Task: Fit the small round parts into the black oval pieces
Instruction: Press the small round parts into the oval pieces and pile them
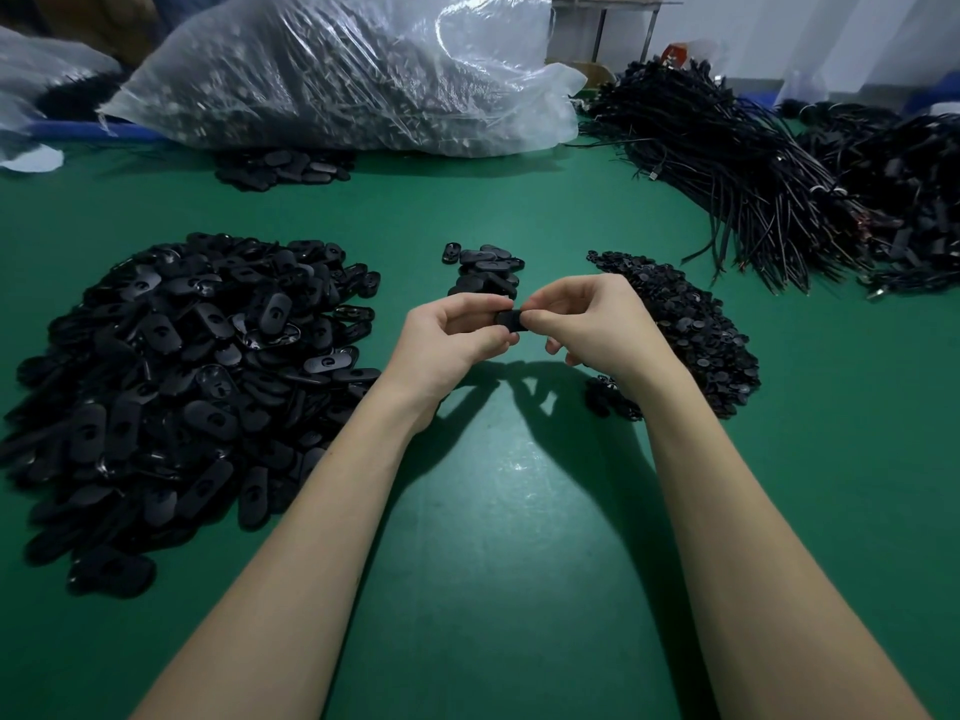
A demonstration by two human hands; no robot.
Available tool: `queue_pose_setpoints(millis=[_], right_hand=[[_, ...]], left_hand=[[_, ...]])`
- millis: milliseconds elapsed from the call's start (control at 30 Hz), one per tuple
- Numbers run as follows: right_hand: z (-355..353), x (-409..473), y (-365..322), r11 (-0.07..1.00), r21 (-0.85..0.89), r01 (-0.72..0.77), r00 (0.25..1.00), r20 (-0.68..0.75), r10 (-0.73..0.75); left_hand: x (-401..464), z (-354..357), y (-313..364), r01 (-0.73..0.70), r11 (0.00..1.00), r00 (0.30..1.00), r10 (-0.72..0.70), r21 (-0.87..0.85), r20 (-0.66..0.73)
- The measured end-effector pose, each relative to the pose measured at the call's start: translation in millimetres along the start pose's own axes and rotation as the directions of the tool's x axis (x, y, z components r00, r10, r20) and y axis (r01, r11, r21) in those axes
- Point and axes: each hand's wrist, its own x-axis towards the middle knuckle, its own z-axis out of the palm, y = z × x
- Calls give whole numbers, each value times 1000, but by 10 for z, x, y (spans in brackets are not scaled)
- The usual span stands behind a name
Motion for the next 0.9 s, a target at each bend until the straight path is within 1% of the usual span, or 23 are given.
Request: queue_pose_setpoints(millis=[467,567,667,767,900], right_hand=[[29,-9,14,996,69,-61,998,-8,61],[17,-3,3,983,148,-109,994,12,108],[-6,-24,10,956,227,-184,982,83,169],[1,-50,23,953,269,-142,988,102,118],[-23,-61,-31,953,286,-102,986,154,59]], left_hand=[[-5,8,15,20,1000,1000,-20,-8,1],[-6,11,18,38,998,999,-38,-48,-2],[4,-5,19,42,991,999,-41,-130,8],[2,-15,20,44,988,999,-40,-145,29],[0,-44,36,39,989,999,-40,-143,-4]])
